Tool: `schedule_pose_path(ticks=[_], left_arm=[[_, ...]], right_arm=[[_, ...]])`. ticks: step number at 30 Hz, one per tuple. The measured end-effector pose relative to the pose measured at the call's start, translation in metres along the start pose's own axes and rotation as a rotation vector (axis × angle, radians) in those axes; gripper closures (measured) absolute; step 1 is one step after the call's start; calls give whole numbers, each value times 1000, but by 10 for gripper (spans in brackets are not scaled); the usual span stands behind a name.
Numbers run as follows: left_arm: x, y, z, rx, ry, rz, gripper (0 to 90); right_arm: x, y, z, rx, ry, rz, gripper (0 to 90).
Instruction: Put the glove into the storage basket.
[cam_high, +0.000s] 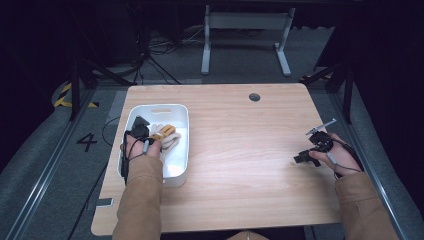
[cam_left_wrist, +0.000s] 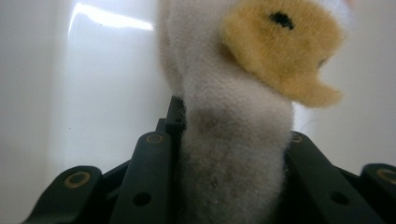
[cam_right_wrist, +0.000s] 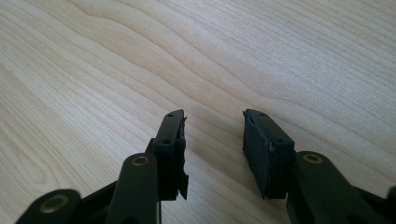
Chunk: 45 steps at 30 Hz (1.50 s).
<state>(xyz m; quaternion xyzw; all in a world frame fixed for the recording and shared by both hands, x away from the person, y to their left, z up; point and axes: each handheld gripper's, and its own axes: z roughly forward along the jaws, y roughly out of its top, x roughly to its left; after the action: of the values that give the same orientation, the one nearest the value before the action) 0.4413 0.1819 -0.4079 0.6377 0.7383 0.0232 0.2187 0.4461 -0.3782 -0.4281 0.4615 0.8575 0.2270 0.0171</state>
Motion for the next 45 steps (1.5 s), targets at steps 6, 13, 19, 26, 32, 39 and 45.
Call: schedule_pose_path(ticks=[6, 13, 19, 26, 32, 39, 45], left_arm=[[0, 0, 2, 9, 1, -5, 693], [-1, 1, 6, 54, 11, -9, 675], [-7, 2, 9, 84, 38, 28, 355], [-17, 3, 9, 113, 101, 54, 204], [-23, 2, 13, 161, 108, 54, 193], [-25, 4, 9, 108, 141, 112, 192], [-27, 8, -2, 55, 131, 123, 191]], right_arm=[[0, 0, 0, -2, 0, -2, 599], [0, 0, 1, -1, -2, 2, 596], [-1, 0, 0, 2, 2, 2, 594], [0, 0, 1, -3, -1, 4, 586], [-1, 0, 1, -6, 4, 4, 582], [-1, 0, 1, -11, 1, 5, 571], [0, 2, 2, -10, -2, -4, 564]])
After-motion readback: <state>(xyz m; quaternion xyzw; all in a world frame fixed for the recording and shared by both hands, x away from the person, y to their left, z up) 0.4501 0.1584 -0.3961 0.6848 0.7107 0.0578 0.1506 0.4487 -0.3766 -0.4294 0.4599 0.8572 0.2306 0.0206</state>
